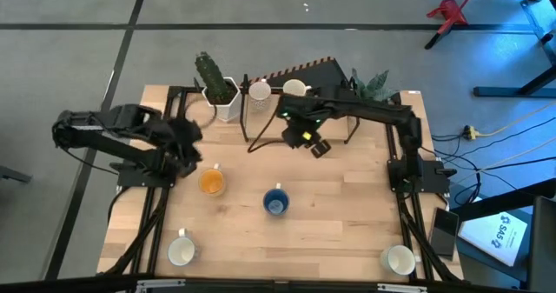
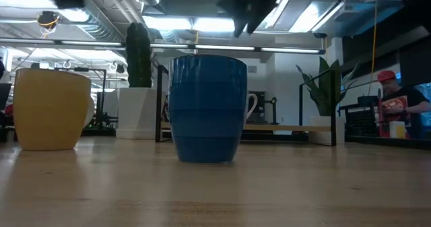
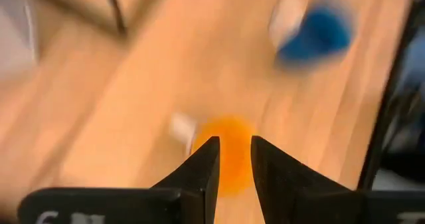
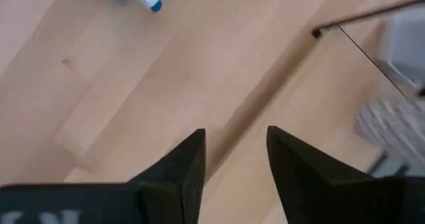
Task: Place coffee mugs
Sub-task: Move the yellow mug to the center
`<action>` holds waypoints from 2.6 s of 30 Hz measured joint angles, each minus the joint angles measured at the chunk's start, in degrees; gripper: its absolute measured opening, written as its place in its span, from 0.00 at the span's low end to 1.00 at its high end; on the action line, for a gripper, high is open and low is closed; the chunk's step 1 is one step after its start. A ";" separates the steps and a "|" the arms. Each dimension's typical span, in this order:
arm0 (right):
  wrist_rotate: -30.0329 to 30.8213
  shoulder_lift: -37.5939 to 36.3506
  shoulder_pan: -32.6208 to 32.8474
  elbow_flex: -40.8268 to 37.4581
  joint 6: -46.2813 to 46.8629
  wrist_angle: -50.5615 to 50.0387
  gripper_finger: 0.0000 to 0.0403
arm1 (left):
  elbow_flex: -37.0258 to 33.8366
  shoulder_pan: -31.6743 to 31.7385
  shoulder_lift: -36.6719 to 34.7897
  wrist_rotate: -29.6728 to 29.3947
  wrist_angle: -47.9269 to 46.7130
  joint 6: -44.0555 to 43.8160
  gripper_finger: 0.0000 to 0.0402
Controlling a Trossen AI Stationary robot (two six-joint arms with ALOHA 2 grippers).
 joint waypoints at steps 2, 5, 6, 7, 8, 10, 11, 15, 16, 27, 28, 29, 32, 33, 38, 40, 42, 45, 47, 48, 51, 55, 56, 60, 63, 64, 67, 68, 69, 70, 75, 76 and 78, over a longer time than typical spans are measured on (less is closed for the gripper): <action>0.67 -1.78 0.00 0.00 1.22 -0.18 0.37 | -1.55 -2.71 0.37 0.72 -4.39 -2.11 0.20; 0.71 -3.67 0.00 0.00 2.13 2.01 0.38 | -4.11 -7.27 -0.42 -1.28 -3.04 -6.56 0.20; 0.42 -4.03 0.00 0.00 2.27 3.49 0.38 | -5.02 -8.71 -1.40 -2.96 -1.49 -8.54 0.20; -0.07 -4.16 0.00 0.02 2.29 4.88 0.38 | -6.01 -10.34 -2.86 -4.75 -0.29 -10.69 0.20; -0.79 -4.18 0.00 0.02 2.29 5.97 0.38 | -6.92 -11.85 -4.43 -6.21 0.30 -12.96 0.20; -1.96 -4.02 0.00 0.01 2.33 7.25 0.38 | -8.94 -14.69 -7.33 -7.83 0.20 -17.48 0.20; -2.12 -3.91 0.00 0.00 2.37 7.68 0.38 | -10.21 -16.02 -8.40 -8.08 -0.35 -20.01 0.20; -2.12 -3.55 0.00 -0.02 2.89 7.63 0.38 | -15.96 -21.26 -10.51 -7.21 -0.32 -28.12 0.19; -2.10 -3.55 0.00 -0.02 2.90 7.64 0.38 | -17.42 -22.47 -10.48 -6.94 -0.13 -28.98 0.18; -2.16 -3.57 0.00 -0.02 2.92 6.89 0.38 | -29.72 -29.14 -7.47 -8.47 14.61 -35.27 0.01; -2.16 -3.57 0.00 -0.02 2.92 6.87 0.38 | -30.76 -29.18 -7.24 -8.98 15.99 -35.83 0.01; -2.16 -3.57 0.00 -0.02 2.92 6.88 0.38 | -31.68 -29.14 -7.04 -9.26 17.01 -36.08 0.01; -2.16 -3.57 0.00 -0.02 2.92 6.65 0.38 | -34.02 -29.07 -6.12 -10.52 20.24 -37.45 0.00; -2.16 -3.57 0.00 -0.02 2.92 6.40 0.38 | -34.76 -29.07 -5.92 -11.34 21.16 -37.54 0.00; -2.18 -3.57 0.00 -0.02 2.90 5.95 0.38 | -37.50 -27.96 -5.60 -18.08 24.01 -37.54 0.00; -2.20 -3.57 0.00 -0.02 2.90 5.93 0.38 | -38.41 -26.71 -5.60 -19.15 26.12 -37.34 0.00; -2.20 -3.57 0.00 -0.02 2.88 5.94 0.38 | -39.31 -25.24 -5.59 -19.62 28.95 -36.58 0.00; -2.20 -3.57 0.00 -0.02 2.47 5.97 0.38 | -40.47 -23.03 -5.31 -19.27 34.96 -33.74 0.00; -2.20 -3.57 0.00 -0.02 1.88 6.00 0.38 | -40.83 -21.38 -3.90 -19.20 39.18 -32.03 0.00; -2.22 -3.57 0.00 -0.02 1.57 6.02 0.38 | -40.91 -20.51 -3.33 -19.26 40.12 -31.33 0.00; -2.22 -3.57 0.00 -0.02 1.35 6.17 0.38 | -40.91 -17.96 -0.87 -19.31 44.88 -29.32 0.00; -2.22 -3.57 0.00 -0.02 1.15 6.15 0.38 | -40.91 -14.74 2.95 -19.16 52.97 -25.63 0.00; -2.22 -3.57 0.00 -0.02 1.11 6.12 0.38 | -40.91 -14.01 4.10 -19.14 55.07 -24.82 0.00; -2.22 -3.57 0.00 -0.02 1.00 5.95 0.38 | -40.91 -11.18 8.91 -17.43 63.05 -22.02 0.00; -2.31 -3.57 0.00 -0.02 0.57 5.95 0.38 | -40.91 -8.96 13.21 -16.06 69.21 -19.75 0.00; -2.64 -3.57 0.00 -0.02 0.08 5.95 0.38 | -40.91 -8.02 14.68 -15.90 71.70 -18.89 0.00; -3.72 -3.57 0.00 -0.02 -0.51 5.95 0.38 | -40.91 -4.64 18.98 -13.56 79.64 -16.43 0.00; -4.08 -3.57 0.00 -0.02 -0.71 5.95 0.38 | -40.91 -3.62 20.37 -12.45 82.36 -15.89 0.00; -4.21 -3.57 0.00 -0.02 -1.21 5.95 0.38 | -40.91 -2.65 21.62 -11.53 85.01 -15.33 0.00; -4.19 -3.57 0.00 -0.02 -1.63 5.97 0.38 | -40.91 -1.77 22.71 -11.07 87.38 -14.85 0.00; -4.17 -3.55 -0.07 -0.02 -1.86 5.96 0.38 | -40.41 2.40 27.32 -10.44 95.49 -12.75 0.00; -4.18 -3.57 -0.07 -0.02 -1.89 5.95 0.38 | -39.80 3.11 28.00 -9.67 95.44 -11.93 0.00; -4.19 -3.57 -0.07 -0.02 -1.98 5.88 0.38 | -38.52 4.13 27.68 -8.23 94.00 -11.34 0.00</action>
